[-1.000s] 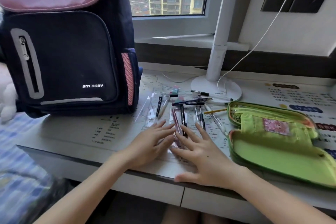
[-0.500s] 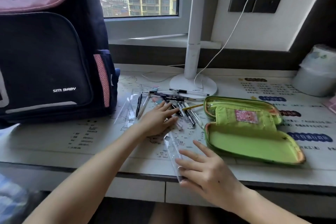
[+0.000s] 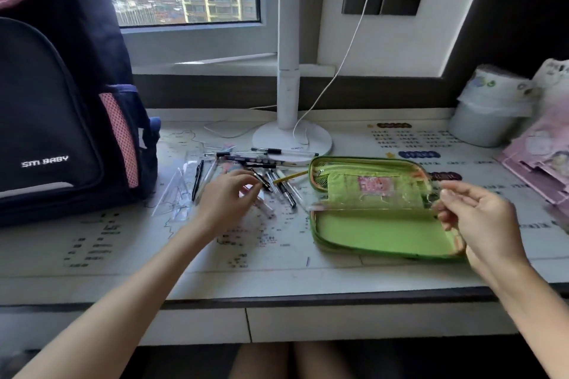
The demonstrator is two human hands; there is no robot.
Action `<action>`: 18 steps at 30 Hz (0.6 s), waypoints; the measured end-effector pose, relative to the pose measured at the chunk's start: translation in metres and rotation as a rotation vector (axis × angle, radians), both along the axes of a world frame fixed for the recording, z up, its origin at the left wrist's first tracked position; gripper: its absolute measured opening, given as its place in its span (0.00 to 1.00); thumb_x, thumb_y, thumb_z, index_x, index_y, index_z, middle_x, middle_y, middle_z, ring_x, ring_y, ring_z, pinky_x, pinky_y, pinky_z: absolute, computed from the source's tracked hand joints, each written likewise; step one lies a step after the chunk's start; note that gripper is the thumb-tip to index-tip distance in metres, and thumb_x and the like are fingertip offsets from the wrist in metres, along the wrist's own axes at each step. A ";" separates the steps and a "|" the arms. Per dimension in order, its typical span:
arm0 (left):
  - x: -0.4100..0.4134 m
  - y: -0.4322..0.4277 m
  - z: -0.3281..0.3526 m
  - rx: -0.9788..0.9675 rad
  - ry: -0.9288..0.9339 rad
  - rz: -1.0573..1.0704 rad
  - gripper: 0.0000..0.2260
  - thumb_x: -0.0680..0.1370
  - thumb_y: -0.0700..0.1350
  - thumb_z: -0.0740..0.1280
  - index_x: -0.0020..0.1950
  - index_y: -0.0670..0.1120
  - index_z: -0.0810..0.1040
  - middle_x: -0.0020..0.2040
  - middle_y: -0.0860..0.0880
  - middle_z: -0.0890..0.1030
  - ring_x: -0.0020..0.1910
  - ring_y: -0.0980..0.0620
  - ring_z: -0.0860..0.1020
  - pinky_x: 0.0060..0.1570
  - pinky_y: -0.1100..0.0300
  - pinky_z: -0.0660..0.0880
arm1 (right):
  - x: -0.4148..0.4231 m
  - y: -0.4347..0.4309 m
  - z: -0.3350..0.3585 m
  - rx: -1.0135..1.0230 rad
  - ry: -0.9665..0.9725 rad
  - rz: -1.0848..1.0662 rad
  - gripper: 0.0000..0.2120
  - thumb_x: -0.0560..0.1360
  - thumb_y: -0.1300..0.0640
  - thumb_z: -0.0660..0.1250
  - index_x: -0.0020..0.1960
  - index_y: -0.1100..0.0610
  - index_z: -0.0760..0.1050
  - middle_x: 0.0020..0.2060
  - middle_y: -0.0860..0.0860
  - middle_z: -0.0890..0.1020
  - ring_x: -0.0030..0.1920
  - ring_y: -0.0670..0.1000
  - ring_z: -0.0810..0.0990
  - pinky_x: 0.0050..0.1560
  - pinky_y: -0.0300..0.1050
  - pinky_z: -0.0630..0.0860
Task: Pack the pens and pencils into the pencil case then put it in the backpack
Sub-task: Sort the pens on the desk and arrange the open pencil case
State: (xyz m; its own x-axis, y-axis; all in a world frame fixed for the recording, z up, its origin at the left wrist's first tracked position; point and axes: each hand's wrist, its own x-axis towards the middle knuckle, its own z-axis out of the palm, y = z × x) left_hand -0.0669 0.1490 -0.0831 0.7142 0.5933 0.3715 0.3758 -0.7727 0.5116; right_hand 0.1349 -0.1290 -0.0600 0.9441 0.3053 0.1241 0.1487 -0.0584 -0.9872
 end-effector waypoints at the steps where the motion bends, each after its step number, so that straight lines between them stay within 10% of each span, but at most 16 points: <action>1: -0.004 -0.002 -0.003 0.041 -0.026 0.034 0.07 0.76 0.45 0.66 0.49 0.45 0.83 0.55 0.50 0.81 0.50 0.49 0.79 0.48 0.58 0.71 | 0.006 -0.004 -0.003 -0.032 -0.001 -0.054 0.07 0.76 0.67 0.62 0.51 0.59 0.77 0.31 0.55 0.79 0.24 0.40 0.75 0.24 0.31 0.71; 12: -0.048 0.031 -0.034 0.100 0.526 0.502 0.22 0.76 0.57 0.57 0.64 0.45 0.68 0.69 0.35 0.66 0.66 0.36 0.65 0.63 0.41 0.66 | -0.003 0.008 -0.025 -1.057 -0.619 -0.069 0.07 0.70 0.62 0.67 0.45 0.55 0.83 0.49 0.57 0.80 0.51 0.61 0.73 0.49 0.50 0.69; 18: -0.058 0.016 -0.027 0.028 0.469 0.372 0.24 0.78 0.56 0.56 0.67 0.40 0.63 0.63 0.37 0.73 0.63 0.40 0.69 0.61 0.48 0.69 | -0.056 0.049 -0.016 -0.778 -0.900 0.088 0.07 0.70 0.66 0.68 0.46 0.61 0.82 0.47 0.57 0.82 0.50 0.60 0.77 0.54 0.55 0.72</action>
